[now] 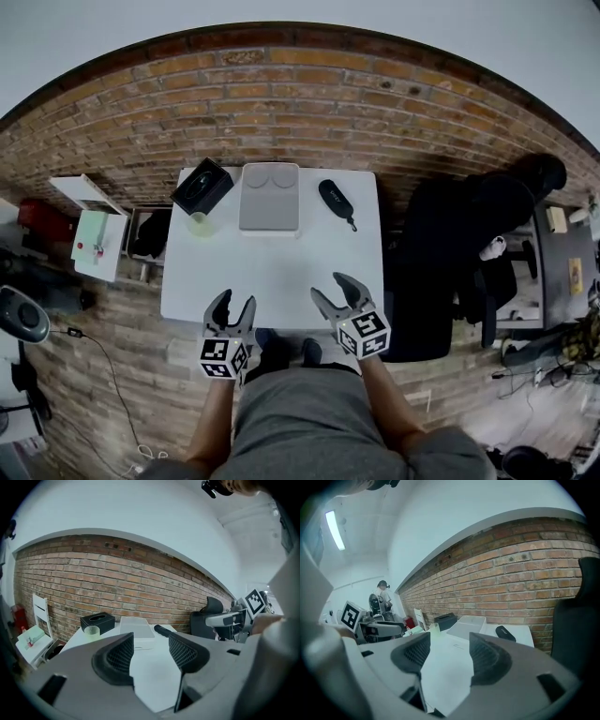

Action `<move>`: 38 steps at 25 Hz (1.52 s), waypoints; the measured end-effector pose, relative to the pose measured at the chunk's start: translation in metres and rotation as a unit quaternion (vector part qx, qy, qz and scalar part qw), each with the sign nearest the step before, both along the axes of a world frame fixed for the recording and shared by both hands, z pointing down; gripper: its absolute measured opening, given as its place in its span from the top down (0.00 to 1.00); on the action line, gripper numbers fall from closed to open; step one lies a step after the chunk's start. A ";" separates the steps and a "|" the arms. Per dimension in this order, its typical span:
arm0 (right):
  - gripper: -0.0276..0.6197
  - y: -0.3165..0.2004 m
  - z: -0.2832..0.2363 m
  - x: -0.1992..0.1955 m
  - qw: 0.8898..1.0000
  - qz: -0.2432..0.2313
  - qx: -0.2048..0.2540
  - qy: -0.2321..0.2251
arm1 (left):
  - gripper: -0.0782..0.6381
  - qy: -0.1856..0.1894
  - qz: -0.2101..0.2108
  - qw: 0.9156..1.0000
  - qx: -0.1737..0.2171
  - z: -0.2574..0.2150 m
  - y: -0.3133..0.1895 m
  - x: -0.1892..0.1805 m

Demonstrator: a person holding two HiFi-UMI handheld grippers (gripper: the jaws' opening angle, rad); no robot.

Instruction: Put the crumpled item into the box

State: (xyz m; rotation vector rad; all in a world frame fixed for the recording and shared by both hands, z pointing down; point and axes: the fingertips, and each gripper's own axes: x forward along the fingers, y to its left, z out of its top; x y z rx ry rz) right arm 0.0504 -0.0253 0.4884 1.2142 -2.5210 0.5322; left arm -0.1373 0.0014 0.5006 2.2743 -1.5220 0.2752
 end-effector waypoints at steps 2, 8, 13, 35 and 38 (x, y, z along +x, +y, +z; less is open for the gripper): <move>0.55 0.008 0.000 0.005 1.000 -0.015 -0.001 -0.001 | 0.58 -0.003 -0.006 1.000 0.007 -0.006 0.009 0.010; 0.55 0.021 0.000 0.024 0.999 -0.035 0.006 0.004 | 0.58 -0.013 -0.020 1.000 0.015 -0.019 0.035 0.029; 0.55 0.030 0.002 0.027 0.998 -0.058 0.010 0.004 | 0.58 -0.010 -0.037 0.999 0.011 -0.022 0.053 0.040; 0.74 0.025 -0.015 0.010 1.000 0.017 0.012 -0.005 | 0.60 -0.023 -0.036 0.998 0.039 -0.044 0.062 -0.022; 0.85 0.026 -0.012 0.010 0.999 0.037 0.004 -0.010 | 0.76 -0.028 -0.053 0.998 0.034 -0.044 0.062 -0.036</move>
